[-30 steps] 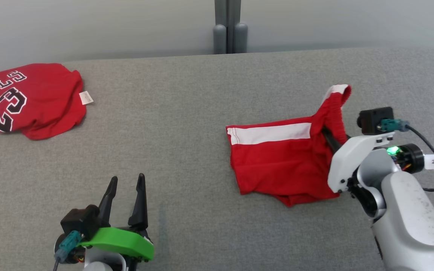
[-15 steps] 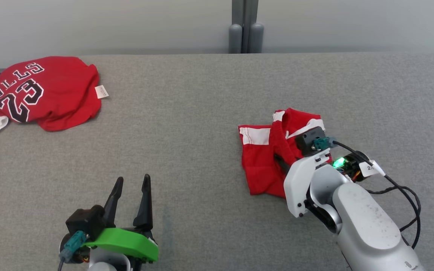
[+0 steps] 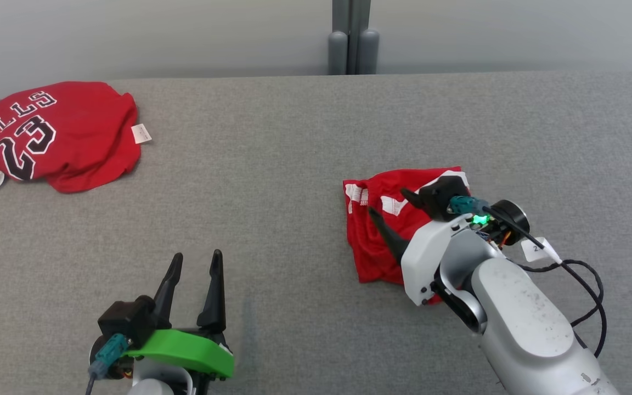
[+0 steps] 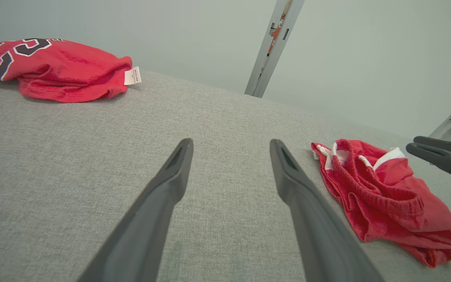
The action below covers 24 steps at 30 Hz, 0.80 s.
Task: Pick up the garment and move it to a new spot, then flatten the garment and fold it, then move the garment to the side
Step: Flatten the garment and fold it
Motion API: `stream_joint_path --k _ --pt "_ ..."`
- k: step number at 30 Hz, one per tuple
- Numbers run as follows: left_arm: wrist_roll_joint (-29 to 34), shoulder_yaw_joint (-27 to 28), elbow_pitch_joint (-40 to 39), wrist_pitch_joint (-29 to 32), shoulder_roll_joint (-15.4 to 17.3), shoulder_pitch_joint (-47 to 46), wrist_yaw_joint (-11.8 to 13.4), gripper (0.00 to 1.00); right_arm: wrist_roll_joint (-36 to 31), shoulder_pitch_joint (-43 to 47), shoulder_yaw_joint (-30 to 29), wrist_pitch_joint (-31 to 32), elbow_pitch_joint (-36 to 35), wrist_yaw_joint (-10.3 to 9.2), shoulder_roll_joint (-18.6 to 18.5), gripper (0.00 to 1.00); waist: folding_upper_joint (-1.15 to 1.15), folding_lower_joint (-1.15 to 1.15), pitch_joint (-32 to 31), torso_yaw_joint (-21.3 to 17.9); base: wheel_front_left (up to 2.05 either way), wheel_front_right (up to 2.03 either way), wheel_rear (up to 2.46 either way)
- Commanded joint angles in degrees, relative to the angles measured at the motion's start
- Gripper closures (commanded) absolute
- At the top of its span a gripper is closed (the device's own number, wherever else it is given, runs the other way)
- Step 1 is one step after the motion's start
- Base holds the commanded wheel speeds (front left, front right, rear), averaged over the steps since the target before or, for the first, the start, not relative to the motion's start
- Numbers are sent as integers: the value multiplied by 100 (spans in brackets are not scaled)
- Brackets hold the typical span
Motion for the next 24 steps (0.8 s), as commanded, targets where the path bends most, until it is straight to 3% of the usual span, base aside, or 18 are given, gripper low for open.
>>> stream_joint_path --k 1,12,20,24 --pt "54 -28 -23 -4 3 -68 -22 0 -68 -1 -86 -132 -49 -8 -22 0 0 0 -30 -41 0 0 0" --pt "161 -2 -124 -4 1 -128 -22 0 -673 445 -1168 -1330 -274 -8 -18 0 0 0 -302 -271 0 0 0" --pt "142 239 -203 -3 -2 177 -22 0 -637 1066 -2041 -2033 -372 -8 -19 0 0 0 -482 -405 0 0 0" --pt "253 376 -254 -4 -2 348 -17 0 -641 1372 -2207 -2213 -287 -8 -17 0 0 0 -515 -439 0 0 0"
